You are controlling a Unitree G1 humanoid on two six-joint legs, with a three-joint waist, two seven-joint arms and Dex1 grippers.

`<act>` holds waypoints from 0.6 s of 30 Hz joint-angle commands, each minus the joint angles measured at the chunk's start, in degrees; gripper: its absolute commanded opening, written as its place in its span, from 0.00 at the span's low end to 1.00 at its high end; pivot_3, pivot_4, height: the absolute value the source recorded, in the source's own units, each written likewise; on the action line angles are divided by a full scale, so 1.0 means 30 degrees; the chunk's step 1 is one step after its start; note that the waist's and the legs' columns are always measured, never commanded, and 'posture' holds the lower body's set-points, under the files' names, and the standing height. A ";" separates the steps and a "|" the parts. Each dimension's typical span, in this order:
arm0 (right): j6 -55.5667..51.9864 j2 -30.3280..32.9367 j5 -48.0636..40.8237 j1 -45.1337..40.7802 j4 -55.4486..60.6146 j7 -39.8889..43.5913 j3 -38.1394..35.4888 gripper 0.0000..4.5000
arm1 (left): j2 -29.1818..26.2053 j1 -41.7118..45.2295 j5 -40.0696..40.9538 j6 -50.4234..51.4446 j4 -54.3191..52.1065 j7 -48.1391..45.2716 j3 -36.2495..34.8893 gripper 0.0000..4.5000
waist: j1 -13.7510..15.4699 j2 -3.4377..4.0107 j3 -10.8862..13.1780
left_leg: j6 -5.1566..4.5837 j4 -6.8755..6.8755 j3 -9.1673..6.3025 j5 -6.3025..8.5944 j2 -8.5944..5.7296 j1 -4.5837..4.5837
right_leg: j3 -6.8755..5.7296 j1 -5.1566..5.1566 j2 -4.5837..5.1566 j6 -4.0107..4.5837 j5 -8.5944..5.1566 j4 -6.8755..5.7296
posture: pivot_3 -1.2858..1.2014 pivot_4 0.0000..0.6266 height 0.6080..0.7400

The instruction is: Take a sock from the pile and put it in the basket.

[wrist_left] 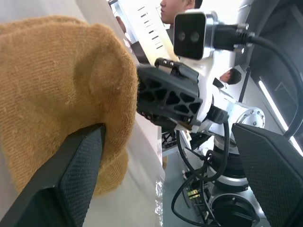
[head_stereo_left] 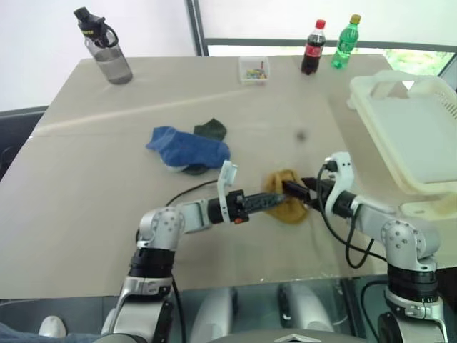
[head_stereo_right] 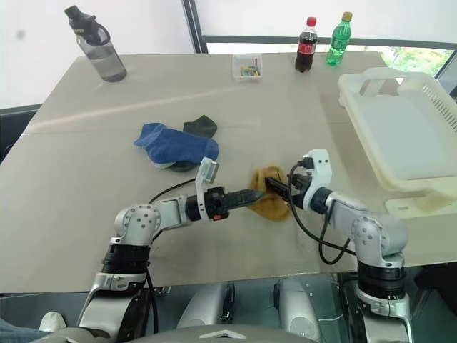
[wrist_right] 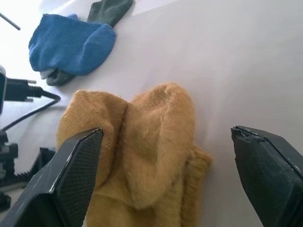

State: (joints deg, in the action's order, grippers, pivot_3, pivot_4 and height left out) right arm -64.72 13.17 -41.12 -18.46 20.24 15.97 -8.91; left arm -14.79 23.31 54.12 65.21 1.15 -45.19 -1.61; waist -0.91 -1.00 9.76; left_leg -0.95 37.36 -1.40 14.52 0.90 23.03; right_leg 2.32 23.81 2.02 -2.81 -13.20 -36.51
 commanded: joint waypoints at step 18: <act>0.2654 0.3386 0.1903 0.0207 0.1556 0.1814 0.3709 0.99 | 0.0327 0.0258 0.0008 -0.0031 -0.0359 -0.0329 0.0326 1.00 | -0.0035 0.0010 0.0007 | 0.0000 0.0009 0.0012 -0.0001 -0.0005 -0.0016 | 0.0010 0.0001 -0.0003 -0.0001 0.0001 -0.0040 | 0.52 0.24 1.00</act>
State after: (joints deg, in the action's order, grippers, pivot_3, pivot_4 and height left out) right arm -59.04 22.73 -36.97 -17.50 23.17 20.81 1.27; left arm -14.01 23.60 53.65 65.39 1.14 -45.28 -0.84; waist -1.02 -0.97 9.78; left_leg -0.95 37.40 -1.37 14.52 0.88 22.98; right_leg 2.35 23.82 2.01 -2.81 -13.20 -36.65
